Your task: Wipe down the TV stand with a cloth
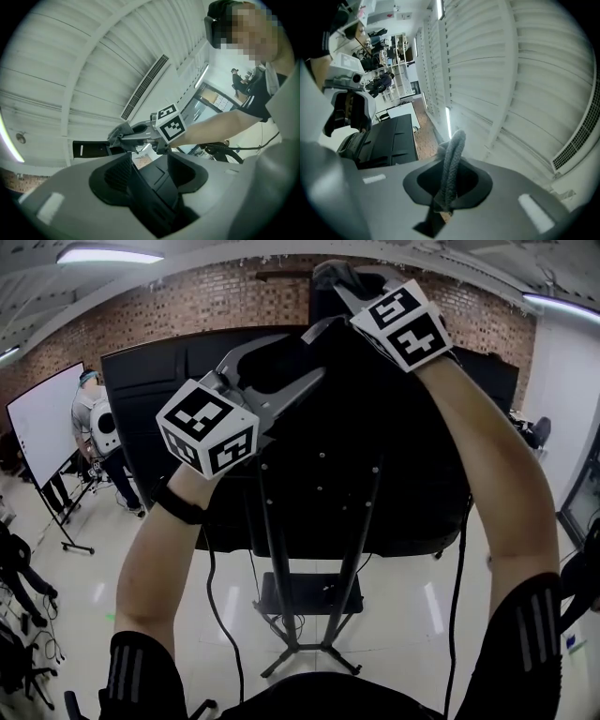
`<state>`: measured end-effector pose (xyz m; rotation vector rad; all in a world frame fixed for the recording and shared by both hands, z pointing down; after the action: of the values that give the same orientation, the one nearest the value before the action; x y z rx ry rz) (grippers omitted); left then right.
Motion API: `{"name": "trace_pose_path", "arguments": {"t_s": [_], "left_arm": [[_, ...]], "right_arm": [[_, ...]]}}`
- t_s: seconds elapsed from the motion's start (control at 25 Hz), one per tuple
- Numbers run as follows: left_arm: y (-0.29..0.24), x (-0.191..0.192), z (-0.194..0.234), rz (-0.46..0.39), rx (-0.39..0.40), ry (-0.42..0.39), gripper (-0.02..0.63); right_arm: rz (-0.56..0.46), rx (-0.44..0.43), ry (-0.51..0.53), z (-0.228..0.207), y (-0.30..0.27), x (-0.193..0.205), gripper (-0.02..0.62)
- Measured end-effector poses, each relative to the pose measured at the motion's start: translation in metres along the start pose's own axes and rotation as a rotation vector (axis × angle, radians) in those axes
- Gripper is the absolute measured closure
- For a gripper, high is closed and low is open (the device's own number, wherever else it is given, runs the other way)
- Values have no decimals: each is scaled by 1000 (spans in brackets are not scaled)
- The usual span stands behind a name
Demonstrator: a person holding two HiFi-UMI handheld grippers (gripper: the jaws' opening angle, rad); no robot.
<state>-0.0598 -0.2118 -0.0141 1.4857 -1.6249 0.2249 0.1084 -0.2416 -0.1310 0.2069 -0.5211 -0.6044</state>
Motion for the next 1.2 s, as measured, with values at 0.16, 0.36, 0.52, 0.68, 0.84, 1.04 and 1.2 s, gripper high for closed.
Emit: {"name": "trace_pose_path", "arguments": {"t_s": [0.16,0.36,0.52,0.68,0.84,1.04,1.2], "left_arm": [[2,6,-1,23,-2,-1,345],[13,19,-8,44,-3,16,345],[23,31,-16,45,-7,48,345],[29,44,-29,55,5,60,345],[36,61,-42,66,9,81,345],[45,73,-49,66,-4,126,345],[50,80,-55,76,-10,133,345]], "right_arm": [[57,-15,76,5,-12,0,568],[100,-53,131,30,-12,11,568],[114,-73,169,48,-7,19,568],[130,-88,208,61,-1,22,568],[144,-133,247,80,7,31,568],[172,-176,335,109,16,41,568],[198,-216,404,132,24,51,568]]}}
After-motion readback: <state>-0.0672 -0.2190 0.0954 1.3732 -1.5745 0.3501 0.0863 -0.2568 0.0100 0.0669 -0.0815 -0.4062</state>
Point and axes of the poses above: the fingertips, and each gripper's own axes: y backward along the fingers, z to its left, x out of its underside, the point moved 10 cm from there along y, backward along the fingers, and after that the axes turned 3 degrees about -z, right-handed, at the moved point
